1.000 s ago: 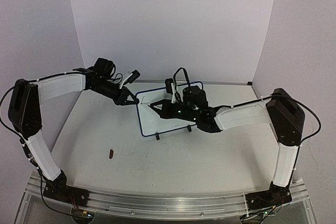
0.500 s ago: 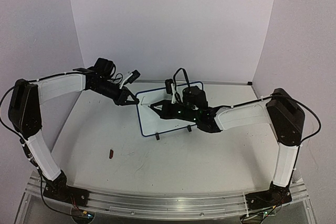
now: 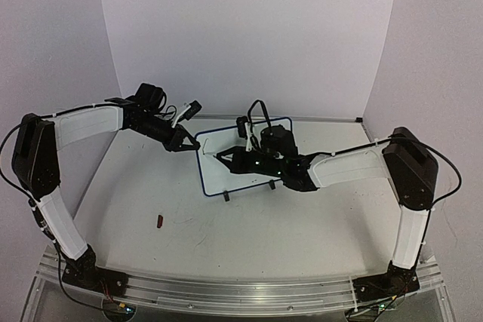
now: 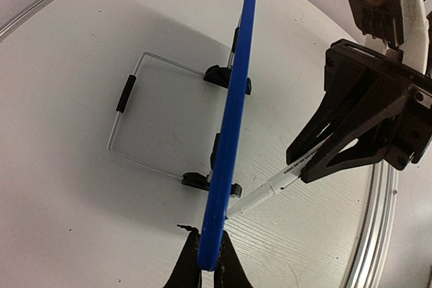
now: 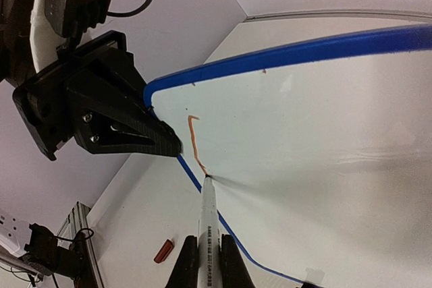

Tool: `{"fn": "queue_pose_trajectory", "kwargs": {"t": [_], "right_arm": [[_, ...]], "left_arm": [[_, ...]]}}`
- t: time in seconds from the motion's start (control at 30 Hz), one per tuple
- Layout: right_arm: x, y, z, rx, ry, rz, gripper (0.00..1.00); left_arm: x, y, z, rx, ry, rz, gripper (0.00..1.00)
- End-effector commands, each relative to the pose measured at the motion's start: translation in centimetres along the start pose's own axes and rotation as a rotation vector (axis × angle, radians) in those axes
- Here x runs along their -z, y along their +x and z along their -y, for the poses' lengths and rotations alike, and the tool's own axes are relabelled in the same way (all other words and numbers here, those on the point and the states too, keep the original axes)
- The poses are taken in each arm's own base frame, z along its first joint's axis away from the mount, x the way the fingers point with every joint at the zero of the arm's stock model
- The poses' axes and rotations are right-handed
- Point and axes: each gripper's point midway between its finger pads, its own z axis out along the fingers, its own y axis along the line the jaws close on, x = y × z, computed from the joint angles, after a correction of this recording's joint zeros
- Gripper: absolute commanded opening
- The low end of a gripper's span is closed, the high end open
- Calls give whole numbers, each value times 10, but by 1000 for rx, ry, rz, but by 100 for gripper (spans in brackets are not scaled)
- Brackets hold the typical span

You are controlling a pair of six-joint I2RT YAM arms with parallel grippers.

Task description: Write a sentence on the whiteboard

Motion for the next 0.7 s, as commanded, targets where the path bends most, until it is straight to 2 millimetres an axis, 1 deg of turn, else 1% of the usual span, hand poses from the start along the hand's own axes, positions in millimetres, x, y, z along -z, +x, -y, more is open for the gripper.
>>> {"fn": "queue_pose_trajectory", "kwargs": {"t": [0.0,0.27,0.43,0.5,0.67], "right_arm": [[9,-18,20,11,113,64,0],[20,-32,16,32,131,104,0],[26,-36,12,39,122,118,0],[28,-37,5,42,90,116,0],[29,-35,-20,57,-38,82,0]], "left_arm": [[-9,12,-5,-3,-29,-54,0],[-10,13,-6,-3,-29,-56,0],[-11,14,-6,-3,-29,-59,0],[-11,13,-5,-4,-29,-58,0],[-10,13,-6,-6,-34,-60,0]]}}
